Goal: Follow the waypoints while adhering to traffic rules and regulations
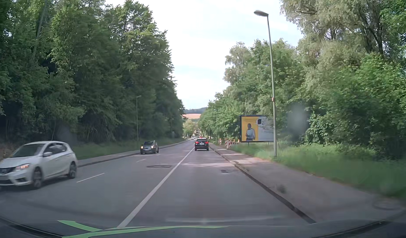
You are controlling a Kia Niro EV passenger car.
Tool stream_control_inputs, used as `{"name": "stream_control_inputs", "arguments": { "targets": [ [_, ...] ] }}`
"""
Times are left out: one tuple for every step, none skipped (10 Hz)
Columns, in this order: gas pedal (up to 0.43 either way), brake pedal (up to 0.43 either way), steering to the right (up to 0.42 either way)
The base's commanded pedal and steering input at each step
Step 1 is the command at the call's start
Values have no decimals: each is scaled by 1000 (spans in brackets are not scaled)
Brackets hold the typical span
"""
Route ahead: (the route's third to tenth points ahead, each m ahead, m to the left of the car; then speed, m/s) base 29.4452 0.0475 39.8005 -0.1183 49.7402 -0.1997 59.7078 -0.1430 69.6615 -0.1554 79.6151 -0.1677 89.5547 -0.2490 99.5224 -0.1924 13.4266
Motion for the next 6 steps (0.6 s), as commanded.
{"name": "stream_control_inputs", "arguments": {
  "targets": [
    [0,43,-5],
    [0,43,-5],
    [0,43,-5],
    [0,43,-5],
    [0,43,-5],
    [0,43,-5]
  ]
}}
